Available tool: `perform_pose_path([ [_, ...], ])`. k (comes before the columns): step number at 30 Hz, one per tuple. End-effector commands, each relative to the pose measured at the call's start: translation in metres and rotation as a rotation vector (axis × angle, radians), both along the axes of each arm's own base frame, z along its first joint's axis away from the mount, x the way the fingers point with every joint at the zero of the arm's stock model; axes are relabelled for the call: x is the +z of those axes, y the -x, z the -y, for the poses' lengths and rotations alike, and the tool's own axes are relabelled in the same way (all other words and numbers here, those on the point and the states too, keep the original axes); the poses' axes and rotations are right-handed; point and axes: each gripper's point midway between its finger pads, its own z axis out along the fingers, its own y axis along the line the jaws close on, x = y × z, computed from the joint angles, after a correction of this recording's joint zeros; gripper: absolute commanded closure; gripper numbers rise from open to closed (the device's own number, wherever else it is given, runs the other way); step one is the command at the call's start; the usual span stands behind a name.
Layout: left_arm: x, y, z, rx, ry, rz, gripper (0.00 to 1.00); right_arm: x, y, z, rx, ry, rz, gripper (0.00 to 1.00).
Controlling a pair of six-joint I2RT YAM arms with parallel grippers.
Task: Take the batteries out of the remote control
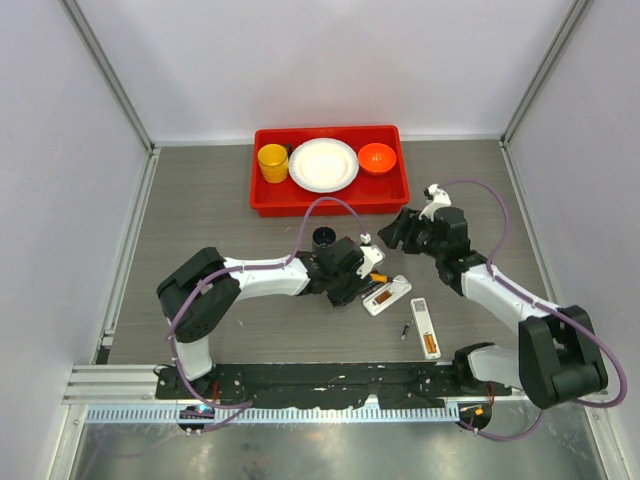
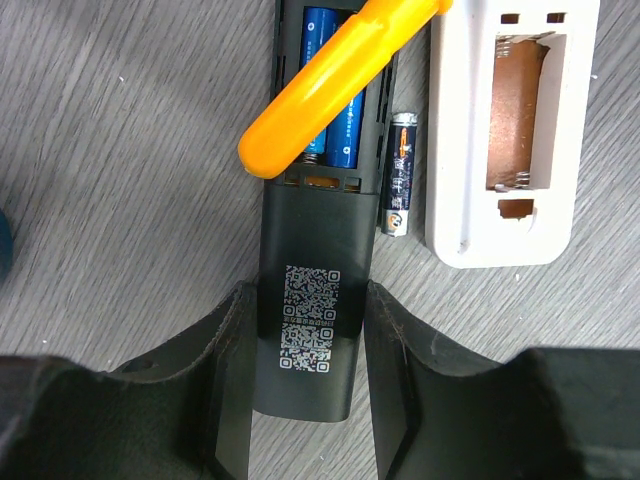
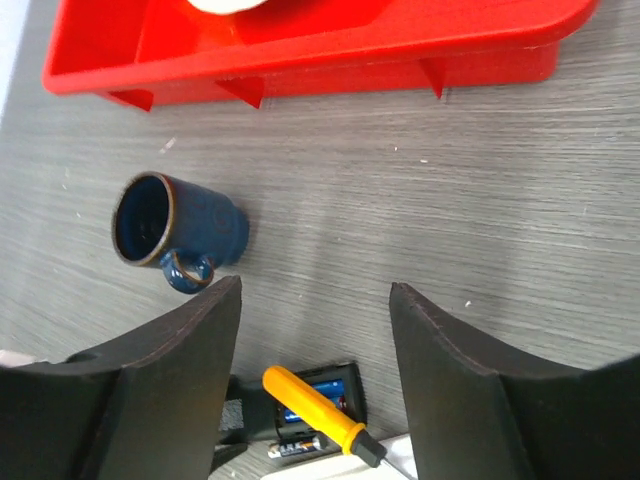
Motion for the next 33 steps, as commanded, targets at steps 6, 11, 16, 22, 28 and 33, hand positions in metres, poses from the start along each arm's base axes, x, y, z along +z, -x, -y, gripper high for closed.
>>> perform_pose_path([
  [6, -0.004, 0.005, -0.018, 0.074, 0.003, -0.035, 0.63, -0.019, 0.011, -0.016, 0.135, 0.082, -0.079, 0.24],
  [11, 0.047, -0.001, -0.018, 0.122, 0.212, -0.03, 0.3, -0.01, 0.018, -0.013, 0.154, 0.113, -0.039, 0.23],
  [16, 0.107, -0.005, -0.019, 0.181, 0.392, -0.017, 0.19, -0.006, 0.029, -0.027, 0.231, 0.146, -0.024, 0.13],
  [22, 0.135, -0.003, -0.028, 0.238, 0.425, -0.106, 0.18, -0.024, 0.044, -0.053, 0.337, 0.294, -0.06, 0.16],
  [28, 0.151, 0.0, -0.035, 0.265, 0.445, -0.125, 0.18, -0.052, 0.054, -0.064, 0.4, 0.425, -0.143, 0.18],
  [33, 0.155, 0.003, -0.036, 0.267, 0.46, -0.138, 0.18, -0.069, 0.054, -0.063, 0.385, 0.51, -0.197, 0.22],
])
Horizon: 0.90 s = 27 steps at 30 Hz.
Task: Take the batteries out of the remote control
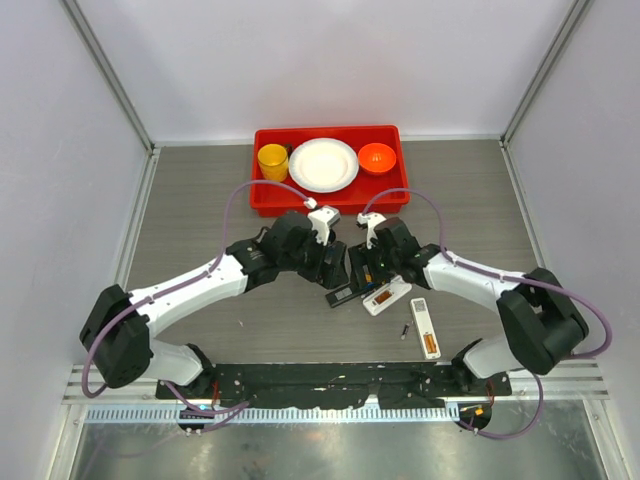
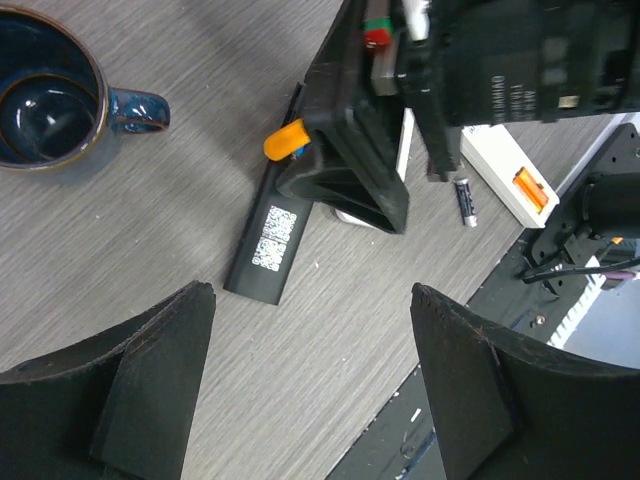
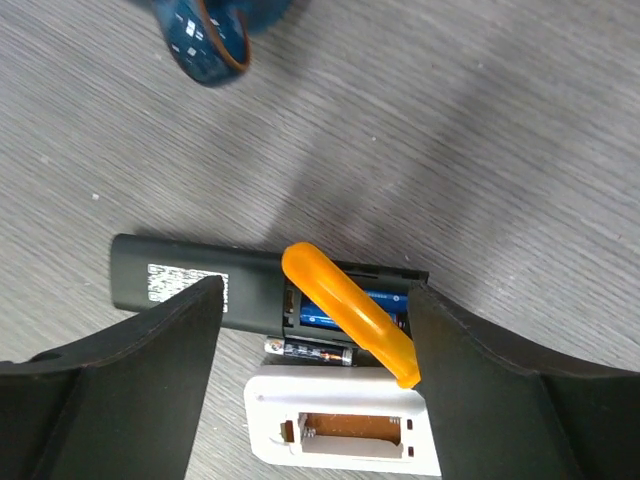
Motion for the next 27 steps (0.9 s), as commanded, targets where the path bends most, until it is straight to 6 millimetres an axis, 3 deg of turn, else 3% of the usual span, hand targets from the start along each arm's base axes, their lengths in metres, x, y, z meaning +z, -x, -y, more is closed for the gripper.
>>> perform_pose_path([
  [1, 0.027, 0.004, 0.004, -0.009, 0.068, -0.005, 0.18, 0.0, -0.015, 0.005, -0.025, 0.1, 0.027, 0.24],
  [5, 0.027, 0.008, 0.005, -0.016, 0.079, -0.023, 0.18, -0.013, -0.011, 0.001, 0.006, 0.139, -0.025, 0.35],
  [8, 0.029, 0.009, 0.003, -0.008, 0.078, -0.022, 0.18, -0.023, -0.008, -0.001, 0.014, 0.168, -0.065, 0.49],
  [11, 0.033, 0.008, 0.002, -0.003, 0.082, -0.014, 0.18, -0.028, -0.01, -0.002, 0.004, 0.178, -0.08, 0.79],
  [12, 0.034, 0.008, 0.001, 0.003, 0.083, -0.012, 0.18, -0.028, -0.011, -0.003, -0.001, 0.176, -0.08, 0.99],
  [16, 0.039, 0.007, 0.0, 0.013, 0.088, -0.005, 0.18, -0.027, -0.018, -0.004, -0.02, 0.174, -0.063, 0.99],
  [19, 0.037, 0.005, -0.001, 0.033, 0.086, -0.01, 0.18, -0.015, -0.029, -0.002, -0.096, 0.161, -0.021, 0.99],
  [23, 0.035, 0.003, 0.001, 0.058, 0.094, -0.031, 0.19, 0.03, -0.045, -0.005, -0.257, 0.0, 0.103, 0.99],
  [24, 0.034, 0.002, 0.003, 0.063, 0.098, -0.036, 0.19, 0.031, -0.041, -0.001, -0.295, -0.036, 0.11, 0.99],
  [25, 0.036, 0.003, 0.007, 0.059, 0.118, -0.045, 0.19, 0.061, -0.042, -0.001, -0.364, -0.144, 0.16, 0.99],
  [26, 0.034, 0.002, 0.01, 0.059, 0.123, -0.056, 0.19, 0.077, -0.046, -0.002, -0.408, -0.228, 0.196, 0.99],
  [27, 0.034, 0.001, 0.013, 0.06, 0.135, -0.062, 0.19, 0.08, -0.04, 0.002, -0.438, -0.292, 0.215, 0.99],
])
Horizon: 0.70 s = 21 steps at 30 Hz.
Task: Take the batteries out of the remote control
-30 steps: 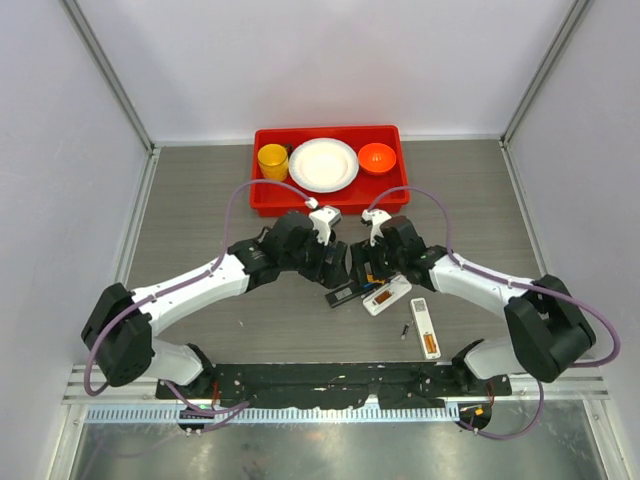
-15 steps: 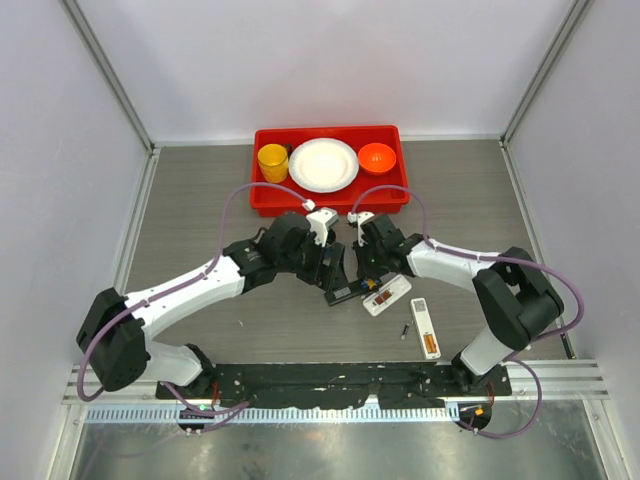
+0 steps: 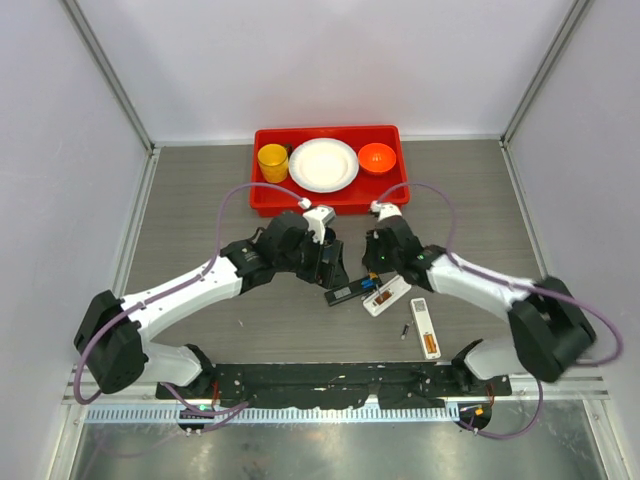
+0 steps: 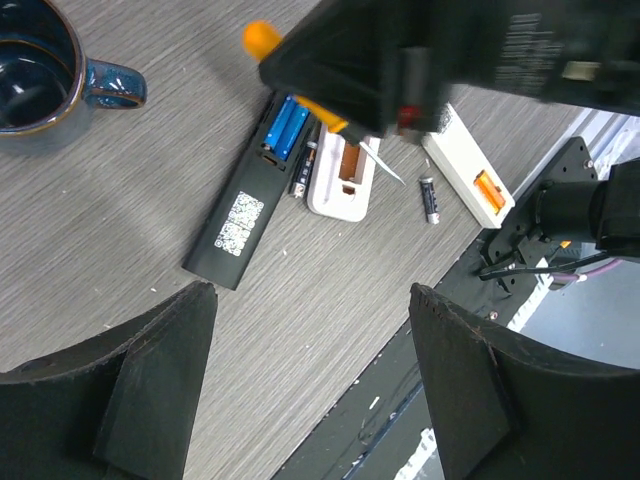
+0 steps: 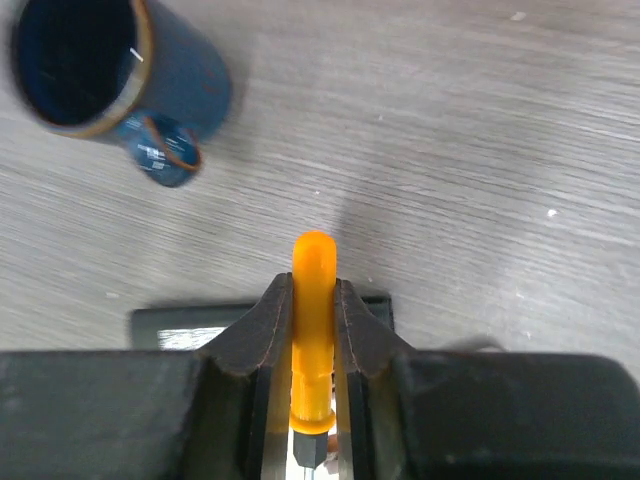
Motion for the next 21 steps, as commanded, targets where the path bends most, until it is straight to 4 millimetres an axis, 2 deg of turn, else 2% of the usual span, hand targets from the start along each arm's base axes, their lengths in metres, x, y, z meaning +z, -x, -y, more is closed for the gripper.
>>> perform_pose_path([
  [1, 0.022, -0.012, 0.02, 0.025, 0.102, 0.0, 0.19, 0.102, -0.014, -0.004, -0.256, -0.442, 0.273, 0.99],
  [2, 0.028, -0.011, 0.028, 0.006, 0.142, -0.004, 0.19, 0.124, -0.015, -0.004, -0.273, -0.539, 0.331, 0.99],
  [3, 0.024, -0.012, 0.035, -0.001, 0.147, -0.019, 0.19, 0.118, -0.007, 0.0, -0.287, -0.58, 0.328, 0.99],
  [4, 0.028, -0.014, 0.042, -0.009, 0.167, -0.012, 0.19, 0.139, -0.001, 0.002, -0.309, -0.684, 0.355, 0.99],
  [5, 0.03, -0.013, 0.048, -0.029, 0.182, -0.021, 0.19, 0.147, 0.001, 0.003, -0.319, -0.733, 0.376, 0.99],
  [6, 0.031, -0.013, 0.059, -0.049, 0.192, -0.024, 0.19, 0.143, 0.005, 0.006, -0.33, -0.755, 0.367, 0.99],
  [8, 0.036, -0.013, 0.074, -0.077, 0.222, -0.018, 0.19, 0.156, 0.012, 0.006, -0.324, -0.822, 0.373, 0.99],
  [9, 0.036, -0.015, 0.085, -0.091, 0.224, -0.017, 0.19, 0.155, 0.015, 0.007, -0.324, -0.833, 0.37, 0.99],
  [14, 0.038, -0.024, 0.11, -0.118, 0.264, -0.018, 0.23, 0.167, 0.026, 0.01, -0.313, -0.914, 0.377, 0.99],
  [17, 0.035, -0.022, 0.119, -0.147, 0.282, -0.033, 0.35, 0.171, 0.03, 0.016, -0.33, -0.947, 0.393, 0.99],
  [18, 0.033, -0.021, 0.12, -0.155, 0.285, -0.04, 0.45, 0.176, 0.032, 0.022, -0.349, -0.97, 0.412, 0.99],
  [19, 0.029, -0.02, 0.121, -0.159, 0.28, -0.047, 0.48, 0.178, 0.033, 0.024, -0.355, -0.983, 0.419, 0.99],
  [20, 0.026, -0.02, 0.12, -0.158, 0.277, -0.054, 0.72, 0.177, 0.034, 0.026, -0.364, -0.989, 0.424, 0.99],
  [21, 0.026, -0.018, 0.12, -0.164, 0.282, -0.054, 0.88, 0.182, 0.036, 0.029, -0.363, -1.002, 0.44, 0.99],
])
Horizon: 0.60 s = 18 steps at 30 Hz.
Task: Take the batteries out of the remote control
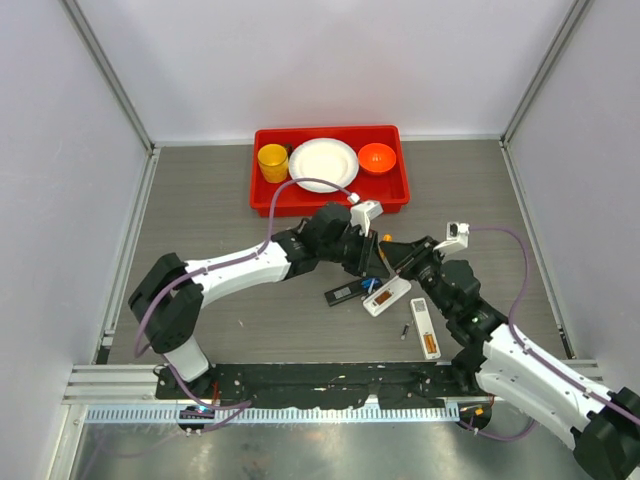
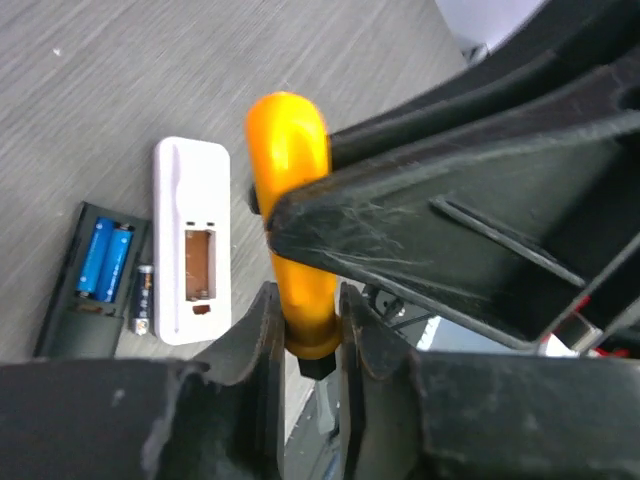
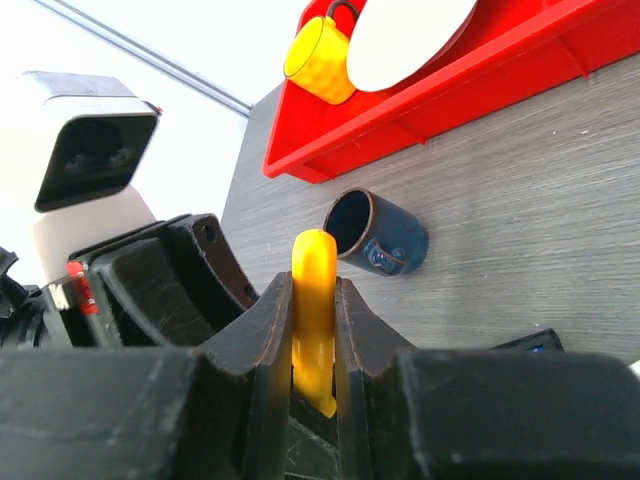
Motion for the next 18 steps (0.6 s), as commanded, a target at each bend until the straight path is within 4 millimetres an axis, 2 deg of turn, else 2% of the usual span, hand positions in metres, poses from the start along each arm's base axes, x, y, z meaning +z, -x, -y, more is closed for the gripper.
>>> perform_pose_path([
  [1, 0.027, -0.008, 0.012, -0.01, 0.091, 0.058, 1.0, 0.037, 0.005, 0.006, -0.023, -0.133, 0.093, 0.99],
  [3, 0.024, -0.007, 0.007, 0.006, 0.082, 0.064, 1.0, 0.041, 0.007, 0.006, -0.015, -0.105, 0.108, 0.98],
  [4, 0.023, -0.009, 0.003, 0.024, 0.07, 0.082, 1.0, 0.035, 0.007, 0.008, -0.014, -0.057, 0.101, 0.91],
  [5, 0.029, -0.01, -0.004, 0.043, 0.068, 0.105, 1.0, 0.039, 0.006, 0.009, -0.019, -0.04, 0.104, 0.81],
  [6, 0.025, -0.01, -0.01, 0.058, 0.041, 0.109, 1.0, 0.039, 0.006, 0.011, -0.024, -0.014, 0.102, 0.7],
  [7, 0.024, -0.015, -0.018, 0.093, 0.005, 0.14, 1.0, 0.031, 0.006, 0.013, -0.027, 0.04, 0.083, 0.37],
  [8, 0.029, -0.014, -0.024, 0.107, -0.004, 0.162, 1.0, 0.037, 0.005, 0.014, -0.031, 0.056, 0.09, 0.24],
  [10, 0.026, -0.014, -0.037, 0.138, -0.066, 0.18, 1.0, 0.034, 0.006, 0.016, -0.031, 0.092, 0.073, 0.06],
  [11, 0.029, -0.018, -0.044, 0.171, -0.1, 0.226, 1.0, 0.04, 0.006, 0.014, -0.017, 0.103, 0.089, 0.04],
  [12, 0.02, -0.017, -0.055, 0.193, -0.17, 0.231, 1.0, 0.042, 0.007, 0.013, -0.004, 0.106, 0.096, 0.02],
  [13, 0.024, -0.02, -0.058, 0.214, -0.201, 0.258, 1.0, 0.046, 0.008, 0.01, 0.012, 0.103, 0.109, 0.02],
  [14, 0.023, -0.025, -0.066, 0.257, -0.27, 0.32, 1.0, 0.048, 0.01, 0.005, 0.043, 0.11, 0.12, 0.02],
  [15, 0.017, -0.021, -0.073, 0.261, -0.326, 0.326, 1.0, 0.048, 0.01, 0.001, 0.06, 0.113, 0.122, 0.02],
  [18, 0.021, -0.014, -0.075, 0.251, -0.372, 0.379, 1.0, 0.049, 0.012, -0.014, 0.139, 0.12, 0.135, 0.04],
])
